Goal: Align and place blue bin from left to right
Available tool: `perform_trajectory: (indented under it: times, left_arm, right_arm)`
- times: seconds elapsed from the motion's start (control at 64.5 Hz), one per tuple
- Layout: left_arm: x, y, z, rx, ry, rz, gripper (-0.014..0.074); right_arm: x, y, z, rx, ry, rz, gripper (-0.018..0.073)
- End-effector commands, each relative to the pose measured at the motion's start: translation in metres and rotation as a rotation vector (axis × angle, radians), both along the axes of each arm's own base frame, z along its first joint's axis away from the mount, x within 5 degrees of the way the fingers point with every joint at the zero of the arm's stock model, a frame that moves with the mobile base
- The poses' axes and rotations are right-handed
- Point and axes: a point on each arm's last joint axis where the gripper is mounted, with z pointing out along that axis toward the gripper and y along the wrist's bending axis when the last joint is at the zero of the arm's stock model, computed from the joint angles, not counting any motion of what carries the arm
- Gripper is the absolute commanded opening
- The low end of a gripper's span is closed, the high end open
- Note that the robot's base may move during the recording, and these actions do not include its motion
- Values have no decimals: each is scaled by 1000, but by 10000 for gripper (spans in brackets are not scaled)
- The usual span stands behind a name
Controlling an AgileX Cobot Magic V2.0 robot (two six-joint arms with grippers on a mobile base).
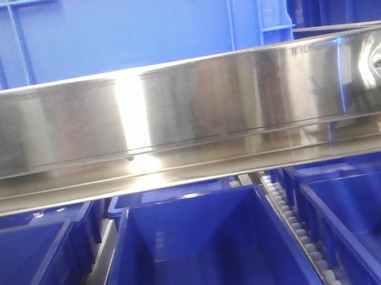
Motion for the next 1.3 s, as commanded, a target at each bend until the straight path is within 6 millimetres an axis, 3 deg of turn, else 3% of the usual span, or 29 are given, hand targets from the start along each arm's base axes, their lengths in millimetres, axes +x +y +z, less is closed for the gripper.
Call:
perform_trajectory:
  times: [0.0,0.713,1.086,1.21,1.287]
  left_arm:
    - [0,0,2,-4,-24,-3,3]
    - [-1,0,5,-4,-53,-3,3]
    - [-3,0,19,-17,-204,-5,3]
    - [-11,-1,51,13,-252,-4,6]
    - [-21,0,81,59,-264,8,32]
  right_arm:
    - [0,0,2,-3,-28,0,-70]
    - [-1,0,6,-4,-63,-2,-70]
    - [-2,-1,13,9,-146,-7,-70]
    - [-8,0,40,9,-185,-2,-70]
    - [-18,1,71,7,-208,7,-68]
